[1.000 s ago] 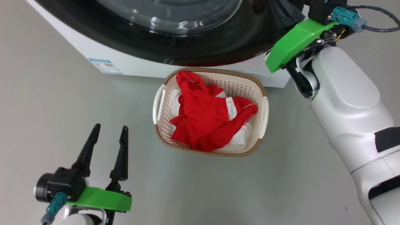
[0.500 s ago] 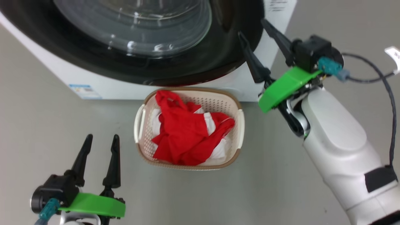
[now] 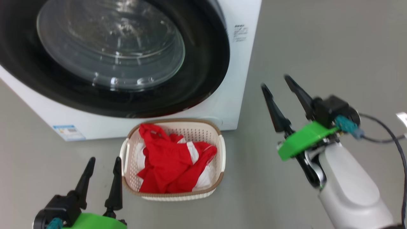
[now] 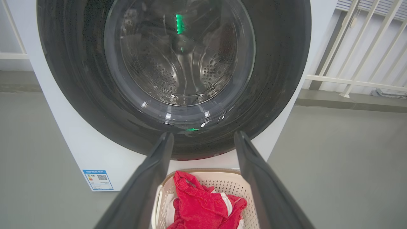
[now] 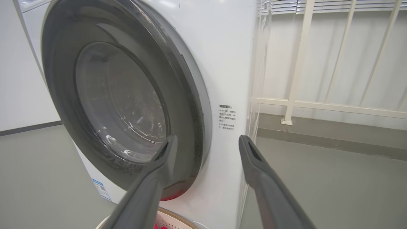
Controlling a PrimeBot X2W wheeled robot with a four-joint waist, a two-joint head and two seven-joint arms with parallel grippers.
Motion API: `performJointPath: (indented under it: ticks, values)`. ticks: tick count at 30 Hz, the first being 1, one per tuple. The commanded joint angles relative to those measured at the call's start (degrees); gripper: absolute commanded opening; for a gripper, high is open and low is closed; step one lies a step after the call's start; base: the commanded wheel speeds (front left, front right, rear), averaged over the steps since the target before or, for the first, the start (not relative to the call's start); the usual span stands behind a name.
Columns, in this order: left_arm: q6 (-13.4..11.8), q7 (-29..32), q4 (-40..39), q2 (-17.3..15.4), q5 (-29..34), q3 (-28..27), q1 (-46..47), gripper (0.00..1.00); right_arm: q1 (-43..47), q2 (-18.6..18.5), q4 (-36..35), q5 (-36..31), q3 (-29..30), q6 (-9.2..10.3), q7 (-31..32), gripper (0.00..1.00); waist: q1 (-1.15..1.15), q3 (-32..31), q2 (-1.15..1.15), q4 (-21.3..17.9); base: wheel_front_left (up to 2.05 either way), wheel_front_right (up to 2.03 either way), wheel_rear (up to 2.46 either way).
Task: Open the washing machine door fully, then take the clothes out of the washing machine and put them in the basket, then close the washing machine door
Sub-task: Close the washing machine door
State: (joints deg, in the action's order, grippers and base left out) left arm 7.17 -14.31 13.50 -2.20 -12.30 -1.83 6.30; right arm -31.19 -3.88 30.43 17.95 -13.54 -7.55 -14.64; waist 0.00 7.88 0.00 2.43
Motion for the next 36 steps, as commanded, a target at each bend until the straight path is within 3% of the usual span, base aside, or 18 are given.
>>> performJointPath:
  ticks: [1,10,19,36]
  values:
    - [0.3,-0.7,-1.2,-0.7,-0.7,-2.0,-0.4,1.00,2.1,0.6,-2.0,-0.7,0.2,0.06,-0.4,1.00,0.00,-3.4,0.00,-2.3,0.00,0.00,0.00]
    - [0.3,-0.7,-2.1,-0.7,-1.2,-2.8,-3.1,1.00,11.9,-0.4,-7.2,-2.5,4.6,0.06,-0.4,1.00,0.00,-7.4,0.00,-3.8,0.00,0.00,0.00]
    - [0.3,-0.7,-3.9,-1.1,0.3,-3.6,-6.3,1.00,22.2,-3.2,-16.9,1.6,7.4,0.06,-0.4,1.00,0.00,-11.1,0.00,-4.8,0.00,0.00,0.00]
    - [0.3,-0.7,-5.5,-1.4,0.5,-6.1,-11.3,1.00,31.5,-3.4,-20.7,1.7,11.7,0.06,-0.4,1.00,0.00,-13.4,0.00,-4.4,0.00,0.00,0.00]
